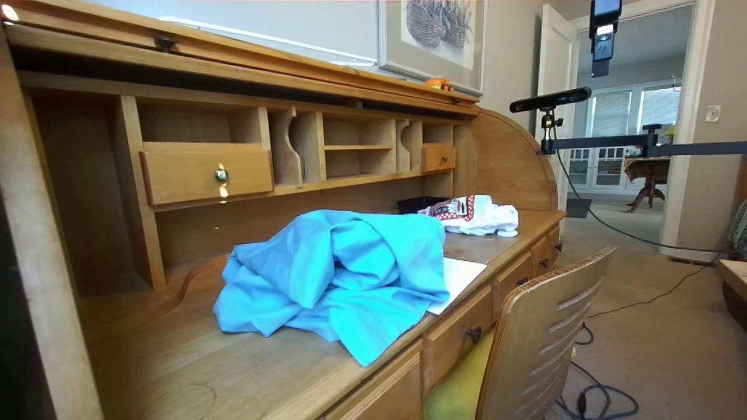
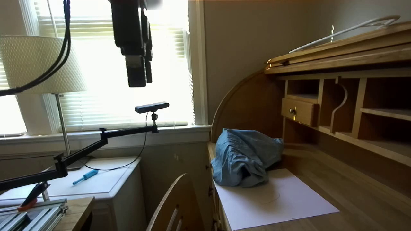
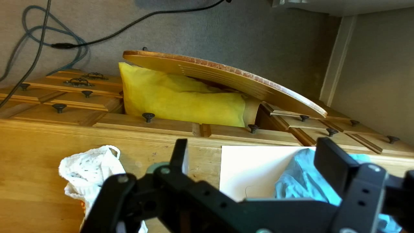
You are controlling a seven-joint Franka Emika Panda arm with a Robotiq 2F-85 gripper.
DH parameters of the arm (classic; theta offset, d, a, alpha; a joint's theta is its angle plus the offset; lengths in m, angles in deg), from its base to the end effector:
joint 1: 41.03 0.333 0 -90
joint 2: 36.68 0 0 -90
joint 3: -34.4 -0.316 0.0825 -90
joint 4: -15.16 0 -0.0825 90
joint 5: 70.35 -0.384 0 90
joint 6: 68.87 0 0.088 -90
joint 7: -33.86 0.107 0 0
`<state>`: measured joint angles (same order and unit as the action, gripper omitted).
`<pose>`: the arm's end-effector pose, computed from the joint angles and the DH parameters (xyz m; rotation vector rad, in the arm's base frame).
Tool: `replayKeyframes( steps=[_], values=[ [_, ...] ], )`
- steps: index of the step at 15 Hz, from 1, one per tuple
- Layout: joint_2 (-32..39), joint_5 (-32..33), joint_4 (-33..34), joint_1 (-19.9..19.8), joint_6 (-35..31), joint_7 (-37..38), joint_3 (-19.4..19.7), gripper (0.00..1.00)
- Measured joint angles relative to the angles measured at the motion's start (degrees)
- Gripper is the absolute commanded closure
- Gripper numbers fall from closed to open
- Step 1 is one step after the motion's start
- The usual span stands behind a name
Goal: Use the white towel to wipe the desk
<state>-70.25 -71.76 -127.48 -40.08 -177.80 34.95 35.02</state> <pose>0.3716 0.0037 0.4872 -3.1122 0.0303 0.0045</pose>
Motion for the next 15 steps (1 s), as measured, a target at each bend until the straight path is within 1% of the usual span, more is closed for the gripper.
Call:
replayKeyframes(
  steps=[2, 3, 5, 10, 15],
  values=[
    [0.29, -0.09, 0.00, -0.07, -0.56, 0.84, 0.00, 0.00],
    [0.89, -0.38, 0.02, -0.13, -2.16, 2.03, 0.00, 0.00],
    [3.50, -0.68, 0.17, -0.55, -7.45, 5.51, 0.00, 0.00],
    [14.83, -0.68, 1.98, -3.88, -22.55, 14.25, 0.02, 0.00],
    [27.36, -0.25, 7.38, -7.32, -31.23, 21.33, 0.58, 0.00]
  ],
)
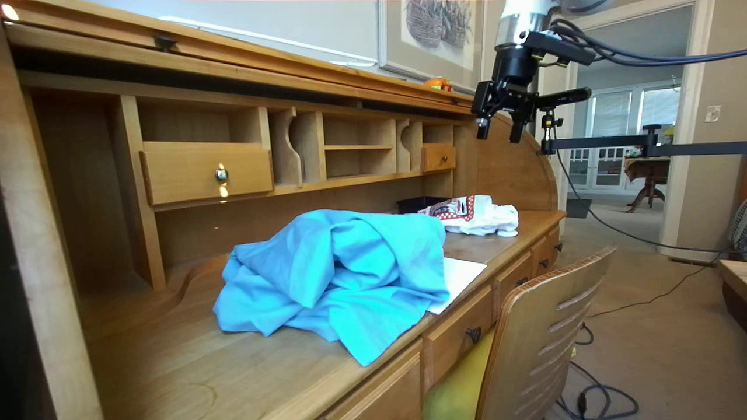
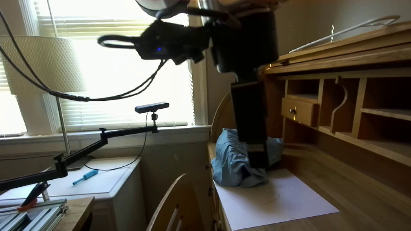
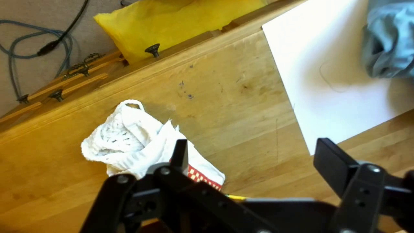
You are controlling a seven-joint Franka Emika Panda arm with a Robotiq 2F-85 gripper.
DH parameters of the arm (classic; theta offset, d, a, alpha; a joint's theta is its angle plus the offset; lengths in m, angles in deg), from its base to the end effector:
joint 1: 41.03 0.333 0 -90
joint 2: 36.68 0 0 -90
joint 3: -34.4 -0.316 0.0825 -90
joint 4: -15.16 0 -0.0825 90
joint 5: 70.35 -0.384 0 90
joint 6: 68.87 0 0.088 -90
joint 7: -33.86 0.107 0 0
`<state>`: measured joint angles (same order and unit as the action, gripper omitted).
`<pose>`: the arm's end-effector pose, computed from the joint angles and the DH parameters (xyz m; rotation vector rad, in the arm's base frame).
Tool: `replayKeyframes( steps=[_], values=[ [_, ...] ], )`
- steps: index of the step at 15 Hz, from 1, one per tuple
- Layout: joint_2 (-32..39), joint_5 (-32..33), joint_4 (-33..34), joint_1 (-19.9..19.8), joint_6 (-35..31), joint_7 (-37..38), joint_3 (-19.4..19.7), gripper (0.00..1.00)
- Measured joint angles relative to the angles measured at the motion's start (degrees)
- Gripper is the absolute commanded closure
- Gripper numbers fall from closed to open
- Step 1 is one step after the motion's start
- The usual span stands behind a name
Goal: Use the white towel to wipe the desk
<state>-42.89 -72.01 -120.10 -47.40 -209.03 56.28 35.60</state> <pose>0.5006 -0.0666 0.3902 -2.9668 0.8274 -0.2924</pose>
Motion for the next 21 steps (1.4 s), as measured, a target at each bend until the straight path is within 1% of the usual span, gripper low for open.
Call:
replayKeyframes(
  steps=[2, 6, 12, 14, 18, 21],
  values=[
    [4.38, 0.43, 2.59, -0.59, -2.03, 2.64, 0.84, 0.00],
    [11.97, 2.37, 7.41, -0.73, -5.86, 7.01, 3.80, 0.00],
    [20.76, 2.78, 14.13, -0.35, -5.87, 7.90, 7.89, 0.00],
    [22.50, 2.80, 15.43, -0.05, -5.72, 7.90, 8.42, 0.00],
    [23.07, 2.77, 15.95, 0.20, -5.80, 7.75, 8.61, 0.00],
    [24.36, 2.77, 15.97, 0.21, -7.87, 6.18, 8.96, 0.00]
  ],
)
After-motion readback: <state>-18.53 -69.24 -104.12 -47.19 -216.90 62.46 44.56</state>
